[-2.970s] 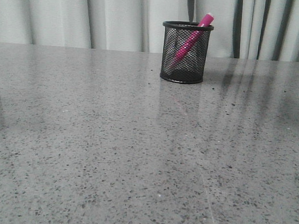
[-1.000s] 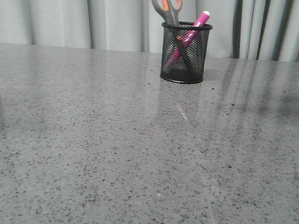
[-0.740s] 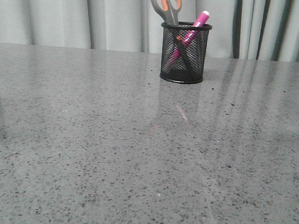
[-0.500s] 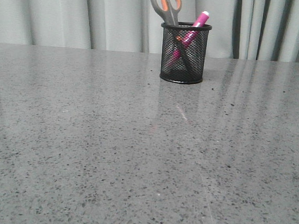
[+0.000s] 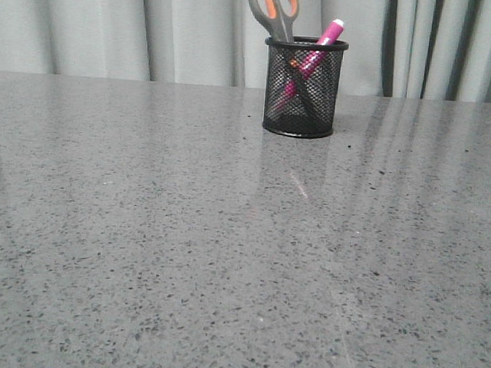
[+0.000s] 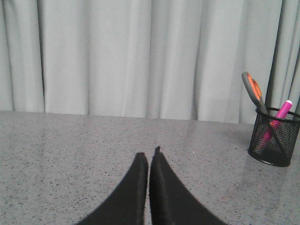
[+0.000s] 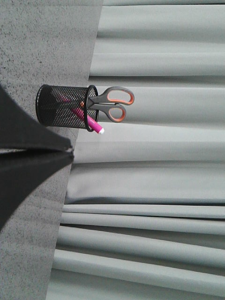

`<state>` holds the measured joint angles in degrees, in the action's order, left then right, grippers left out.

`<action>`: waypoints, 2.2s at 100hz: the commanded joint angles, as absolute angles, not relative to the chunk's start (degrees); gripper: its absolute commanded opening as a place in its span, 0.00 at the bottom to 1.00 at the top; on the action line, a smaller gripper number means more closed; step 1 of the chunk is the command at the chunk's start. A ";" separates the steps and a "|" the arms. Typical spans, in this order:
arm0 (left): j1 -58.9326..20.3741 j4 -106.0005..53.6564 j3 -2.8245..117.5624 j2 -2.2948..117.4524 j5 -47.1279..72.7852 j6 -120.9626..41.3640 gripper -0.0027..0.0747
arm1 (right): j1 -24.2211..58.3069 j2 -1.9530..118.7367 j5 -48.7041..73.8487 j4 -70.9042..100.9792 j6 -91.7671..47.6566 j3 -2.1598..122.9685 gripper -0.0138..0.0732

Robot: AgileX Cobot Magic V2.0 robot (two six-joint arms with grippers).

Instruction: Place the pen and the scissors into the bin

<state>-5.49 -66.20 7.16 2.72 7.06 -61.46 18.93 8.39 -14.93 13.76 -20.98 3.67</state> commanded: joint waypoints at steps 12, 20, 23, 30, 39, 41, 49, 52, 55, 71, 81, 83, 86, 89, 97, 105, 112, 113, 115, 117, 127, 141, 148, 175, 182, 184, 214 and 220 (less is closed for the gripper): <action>-5.93 -75.30 8.48 3.03 6.29 -61.25 0.01 | 18.61 8.80 -19.09 13.56 -21.49 5.21 0.07; -5.93 -75.29 8.48 3.03 6.29 -61.25 0.01 | 18.61 8.80 -19.09 13.56 -21.49 5.21 0.07; -5.93 -75.29 8.48 3.03 6.29 -61.25 0.01 | 18.61 8.80 -19.09 13.56 -21.49 5.21 0.07; -5.93 -75.29 8.48 3.03 6.29 -61.25 0.01 | 18.61 8.80 -19.09 13.56 -21.49 5.21 0.07; -5.93 -75.29 8.48 3.03 6.29 -61.25 0.01 | 18.61 8.80 -19.09 13.56 -21.49 5.21 0.07; -5.93 -75.29 8.48 3.03 6.29 -61.25 0.01 | 18.61 8.80 -19.09 13.56 -21.49 5.21 0.07; -5.93 -75.29 8.48 3.03 6.29 -61.25 0.01 | 18.61 8.80 -19.09 13.56 -21.49 5.21 0.07; -5.93 -75.29 8.48 3.03 6.29 -61.25 0.01 | 18.61 8.80 -19.09 13.56 -21.49 5.21 0.07; -5.93 -75.29 8.48 3.03 6.29 -61.25 0.01 | 18.61 8.80 -19.09 13.56 -21.49 5.21 0.07; -5.93 -75.29 8.48 3.03 6.29 -61.25 0.01 | 18.61 8.80 -19.09 13.56 -21.49 5.21 0.07; -5.93 -75.29 8.42 3.03 6.18 -61.25 0.01 | 18.61 8.80 -19.09 13.56 -21.49 5.21 0.07; -5.93 -75.29 8.42 3.03 6.18 -61.25 0.01 | 18.61 8.80 -19.09 13.56 -21.49 5.21 0.07; -5.93 -75.18 8.42 3.03 6.10 -61.25 0.01 | 18.61 8.80 -19.09 13.56 -21.49 5.21 0.07; -5.93 -74.10 8.42 3.03 5.72 -61.25 0.01 | 18.61 8.80 -19.09 13.56 -21.49 5.21 0.07; -5.93 -66.14 8.42 3.03 5.03 -58.04 0.01 | 18.61 8.80 -19.09 13.56 -21.49 5.21 0.07; -5.76 -48.17 8.35 3.03 3.29 -40.47 0.01 | 18.61 8.80 -19.09 13.56 -21.49 5.21 0.07; -5.78 -28.20 8.05 3.03 1.37 -23.07 0.01 | 18.61 8.80 -19.09 13.56 -21.49 5.21 0.07; -5.78 -24.26 7.96 3.03 1.10 -21.42 0.01 | 18.61 8.80 -19.09 13.56 -21.49 5.21 0.07; -5.78 -18.72 7.81 3.03 0.97 -16.63 0.01 | 18.61 8.80 -19.09 13.56 -21.49 5.21 0.07; -5.78 -13.74 7.68 3.03 0.83 -12.44 0.01 | 18.61 8.80 -19.09 13.56 -21.49 5.21 0.07; -5.78 -2.31 6.17 3.03 0.95 -3.11 0.01 | 18.61 8.80 -19.09 13.56 -21.49 5.21 0.07; -5.78 -2.31 2.22 3.03 0.72 -3.11 0.01 | 18.61 8.80 -19.09 13.56 -21.49 5.21 0.07; -5.78 -2.31 0.72 2.40 0.00 -3.11 0.01 | 18.61 8.80 -19.09 13.56 -21.49 5.21 0.07; -5.78 -4.55 -2.69 -2.10 -0.97 -2.69 0.01 | 18.61 8.80 -19.09 13.56 -21.49 5.21 0.07; -5.78 -4.55 -2.69 -2.10 -1.08 -2.69 0.01 | 18.61 8.80 -19.09 13.56 -21.49 5.21 0.07; -5.78 -4.55 -2.69 -2.10 -1.08 -2.69 0.01 | 18.61 8.80 -19.09 13.56 -21.49 5.21 0.07; -5.78 -4.55 -2.69 -2.10 -1.08 -2.69 0.01 | 18.61 8.80 -19.09 13.56 -21.49 5.21 0.07; -5.78 -4.55 -2.69 -2.10 -1.08 -2.69 0.01 | 18.61 8.80 -19.09 13.56 -21.49 5.21 0.07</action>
